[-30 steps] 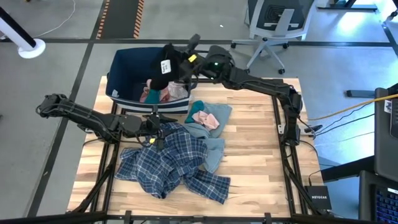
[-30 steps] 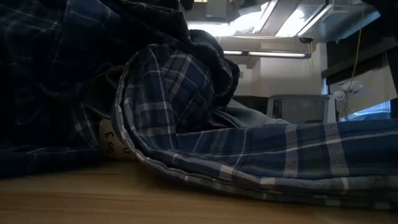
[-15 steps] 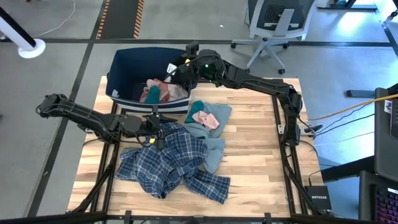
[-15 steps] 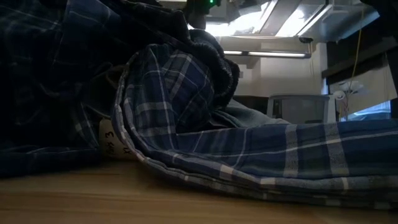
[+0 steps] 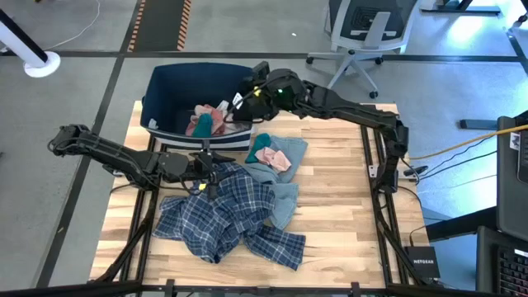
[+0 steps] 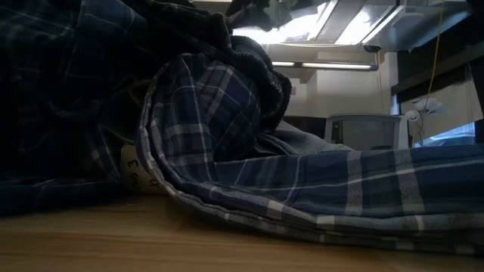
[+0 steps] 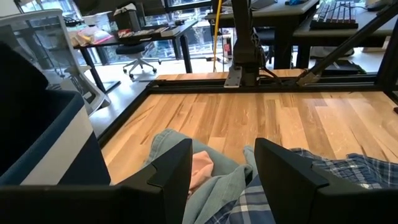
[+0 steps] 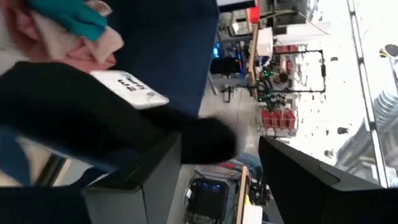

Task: Sort clothes
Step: Put the black short pants into the blue laundry bin, then put the light orange sock into the blue laundry bin

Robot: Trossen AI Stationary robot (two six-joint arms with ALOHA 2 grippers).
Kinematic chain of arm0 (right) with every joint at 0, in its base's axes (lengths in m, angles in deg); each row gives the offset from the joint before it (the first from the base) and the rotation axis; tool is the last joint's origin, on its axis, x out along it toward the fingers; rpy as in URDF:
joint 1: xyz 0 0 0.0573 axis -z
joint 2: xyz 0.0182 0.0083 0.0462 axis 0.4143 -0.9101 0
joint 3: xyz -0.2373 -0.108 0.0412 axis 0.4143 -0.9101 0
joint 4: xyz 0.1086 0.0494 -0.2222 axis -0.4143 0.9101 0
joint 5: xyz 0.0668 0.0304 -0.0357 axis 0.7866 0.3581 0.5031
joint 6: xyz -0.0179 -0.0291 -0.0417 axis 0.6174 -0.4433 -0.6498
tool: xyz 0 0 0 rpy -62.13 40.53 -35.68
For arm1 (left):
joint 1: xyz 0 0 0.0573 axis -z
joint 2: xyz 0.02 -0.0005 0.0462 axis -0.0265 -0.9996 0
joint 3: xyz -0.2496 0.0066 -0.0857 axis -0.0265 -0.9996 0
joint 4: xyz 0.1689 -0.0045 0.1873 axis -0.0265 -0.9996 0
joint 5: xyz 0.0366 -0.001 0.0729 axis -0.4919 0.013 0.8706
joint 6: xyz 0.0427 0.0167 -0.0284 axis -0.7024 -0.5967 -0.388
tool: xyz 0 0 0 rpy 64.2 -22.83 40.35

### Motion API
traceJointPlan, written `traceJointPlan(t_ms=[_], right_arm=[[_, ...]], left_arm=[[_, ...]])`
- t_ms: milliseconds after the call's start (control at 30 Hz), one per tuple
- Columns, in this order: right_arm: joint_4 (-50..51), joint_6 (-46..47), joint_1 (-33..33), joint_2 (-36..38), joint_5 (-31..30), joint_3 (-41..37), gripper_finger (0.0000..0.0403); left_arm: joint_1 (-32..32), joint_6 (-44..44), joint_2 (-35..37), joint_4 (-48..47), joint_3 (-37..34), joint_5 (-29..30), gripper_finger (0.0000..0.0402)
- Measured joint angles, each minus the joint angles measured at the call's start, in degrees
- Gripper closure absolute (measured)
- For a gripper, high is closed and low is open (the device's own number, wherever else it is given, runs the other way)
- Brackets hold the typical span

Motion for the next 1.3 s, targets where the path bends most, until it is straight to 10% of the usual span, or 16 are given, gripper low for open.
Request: traceJointPlan(t_ms=[800, 1300], right_arm=[[29.52, 15.78, -15.66, 7.31, 11.29, -0.37, 0.0168], [25.19, 22.2, -23.15, 7.42, 11.16, -21.35, 0.0168]], left_arm=[[0.0, 3.2, 0.0, -0.41, 0.0, -0.02, 0.0233], [0.0, 3.41, 0.0, -1.88, 0.0, -0.02, 0.0233]])
